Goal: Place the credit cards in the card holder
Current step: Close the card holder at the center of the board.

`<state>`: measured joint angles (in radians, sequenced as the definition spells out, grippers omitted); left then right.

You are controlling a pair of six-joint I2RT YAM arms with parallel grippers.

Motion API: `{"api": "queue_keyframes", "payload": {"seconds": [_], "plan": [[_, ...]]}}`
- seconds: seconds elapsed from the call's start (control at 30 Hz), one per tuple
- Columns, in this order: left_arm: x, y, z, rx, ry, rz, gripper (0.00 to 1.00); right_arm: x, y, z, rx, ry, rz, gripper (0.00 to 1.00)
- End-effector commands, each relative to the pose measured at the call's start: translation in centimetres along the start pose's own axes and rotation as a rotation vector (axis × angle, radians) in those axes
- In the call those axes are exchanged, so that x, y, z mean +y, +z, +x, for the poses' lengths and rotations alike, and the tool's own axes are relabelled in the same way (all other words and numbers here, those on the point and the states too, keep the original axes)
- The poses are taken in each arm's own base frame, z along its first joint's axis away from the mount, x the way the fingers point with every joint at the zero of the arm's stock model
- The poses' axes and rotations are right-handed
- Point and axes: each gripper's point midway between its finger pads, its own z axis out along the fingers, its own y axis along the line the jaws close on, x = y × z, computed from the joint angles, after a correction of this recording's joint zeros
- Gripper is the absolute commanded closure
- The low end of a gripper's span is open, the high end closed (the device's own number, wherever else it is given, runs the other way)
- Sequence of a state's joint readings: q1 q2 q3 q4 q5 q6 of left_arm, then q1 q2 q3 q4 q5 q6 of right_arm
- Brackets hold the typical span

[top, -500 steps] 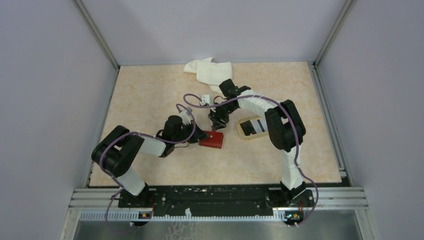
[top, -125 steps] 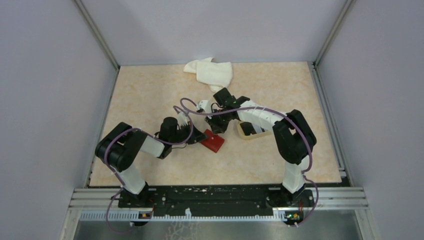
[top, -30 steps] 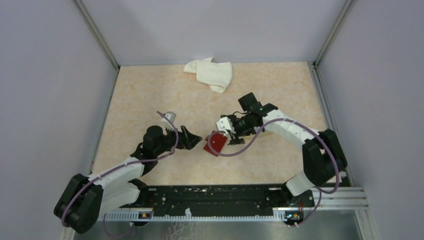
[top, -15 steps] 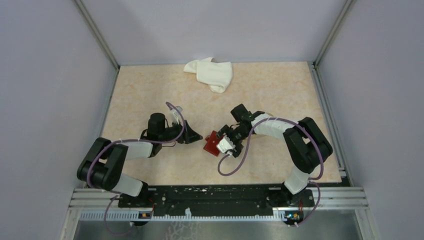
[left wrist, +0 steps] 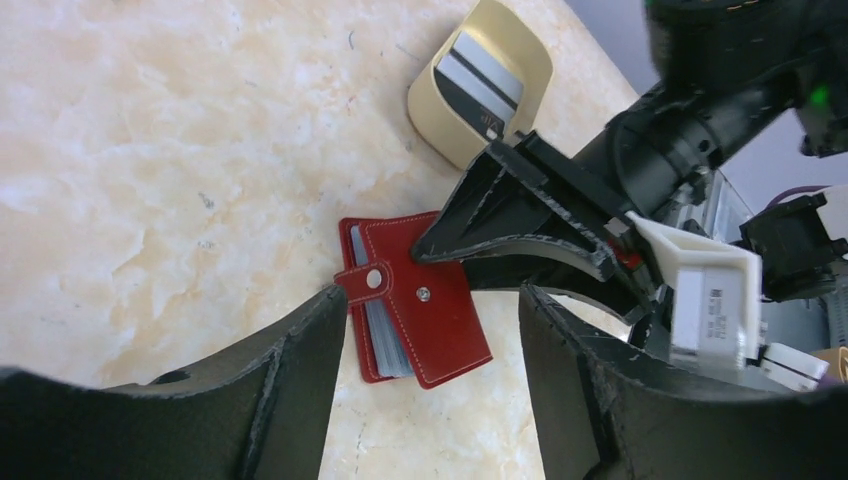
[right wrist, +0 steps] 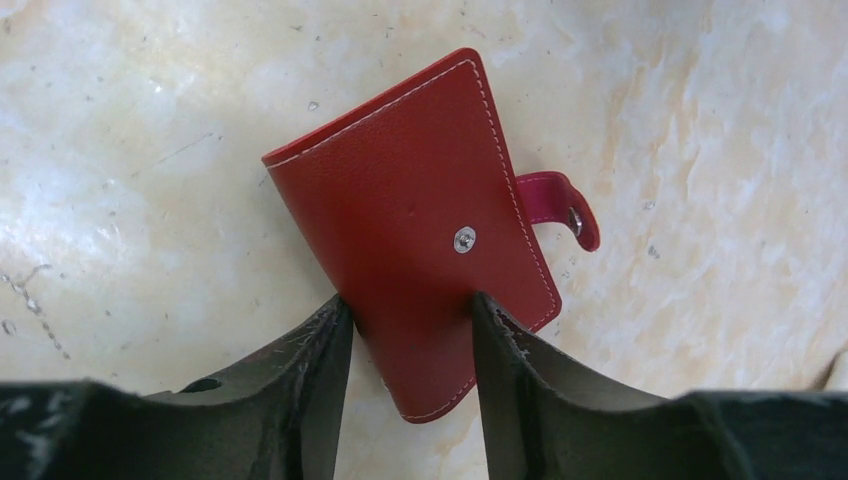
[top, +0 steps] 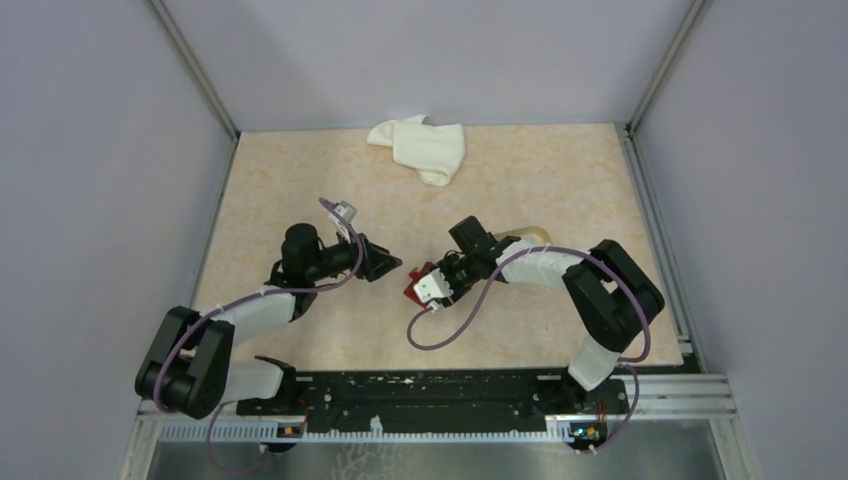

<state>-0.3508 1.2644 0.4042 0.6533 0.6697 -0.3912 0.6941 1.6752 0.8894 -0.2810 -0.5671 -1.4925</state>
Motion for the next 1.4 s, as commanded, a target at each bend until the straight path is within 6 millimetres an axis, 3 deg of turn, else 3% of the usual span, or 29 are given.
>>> {"api": "queue_keyframes", "payload": {"seconds": [0.0,0.17,0.33,0.5,0.63,0.87,0.93,1.07,1.37], "plan": [[0.4,0.6,1.4,0.067,0.014,0.038,0.32,1.1,-0.2,0.9,0.097,0.191,0.054,0.58],[0.4,0.8,1.5,0.076,0.096,0.074,0.33,2.2,-0.3,-0.1,0.101,0.343,0.050,0.61],[0.6,1.5,0.8,0.089,0.154,0.086,0.33,1.5,-0.9,-1.7,0.058,0.446,0.041,0.54],[3.0,2.4,3.5,0.249,0.102,-0.051,0.32,1.6,-3.1,-4.1,-0.030,0.500,-0.056,0.49],[3.4,3.0,4.1,0.317,0.138,-0.105,0.31,1.2,-4.6,-5.0,-0.070,0.501,-0.071,0.47],[2.1,4.9,3.7,0.373,0.169,-0.004,0.29,0.5,-6.1,-4.4,-0.103,0.526,-0.024,0.45],[2.1,5.7,4.2,0.401,0.214,0.016,0.32,0.7,-6.1,-4.3,-0.113,0.538,-0.028,0.45],[2.3,6.8,5.6,0.502,0.215,0.003,0.52,0.8,-5.9,-4.0,-0.116,0.550,-0.036,0.45],[2.8,7.1,6.5,0.572,0.247,-0.093,0.57,0.6,-6.4,-3.6,-0.122,0.563,-0.017,0.45]]}}
